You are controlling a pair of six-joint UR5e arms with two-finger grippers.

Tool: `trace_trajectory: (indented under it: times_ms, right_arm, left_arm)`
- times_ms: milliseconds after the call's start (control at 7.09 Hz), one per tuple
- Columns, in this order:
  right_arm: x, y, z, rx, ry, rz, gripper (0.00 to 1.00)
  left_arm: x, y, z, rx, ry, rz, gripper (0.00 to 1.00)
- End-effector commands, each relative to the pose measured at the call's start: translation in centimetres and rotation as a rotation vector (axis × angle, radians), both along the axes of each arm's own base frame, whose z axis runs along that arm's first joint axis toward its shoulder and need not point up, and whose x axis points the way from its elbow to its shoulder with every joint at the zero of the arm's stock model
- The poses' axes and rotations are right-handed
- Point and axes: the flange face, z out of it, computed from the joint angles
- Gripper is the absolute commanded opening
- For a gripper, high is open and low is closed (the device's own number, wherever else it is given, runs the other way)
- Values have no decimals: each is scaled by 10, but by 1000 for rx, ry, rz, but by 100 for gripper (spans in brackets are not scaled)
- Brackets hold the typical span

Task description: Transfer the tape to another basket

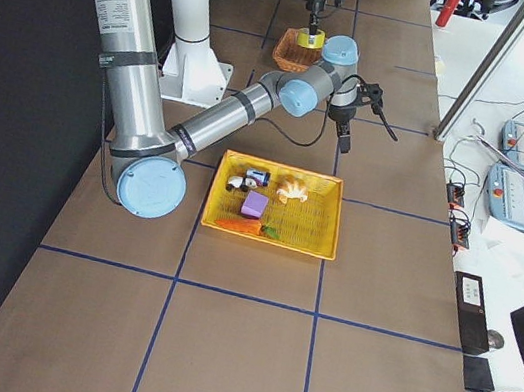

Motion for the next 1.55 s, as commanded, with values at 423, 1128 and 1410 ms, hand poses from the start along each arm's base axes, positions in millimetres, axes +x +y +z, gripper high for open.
trace_trajectory:
  times_ms: [423, 1128, 1410]
  right_arm:
    - [128, 0, 81, -25, 86, -195, 100]
    - [197, 30, 161, -50, 87, -241, 100]
    - [255, 48, 254, -51, 55, -318, 100]
  left_arm:
    - [61, -9, 20, 51, -172, 9, 12]
    - [-37, -40, -10, 151, -337, 87, 100]
    - [-117, -75, 5, 100, -246, 149, 100]
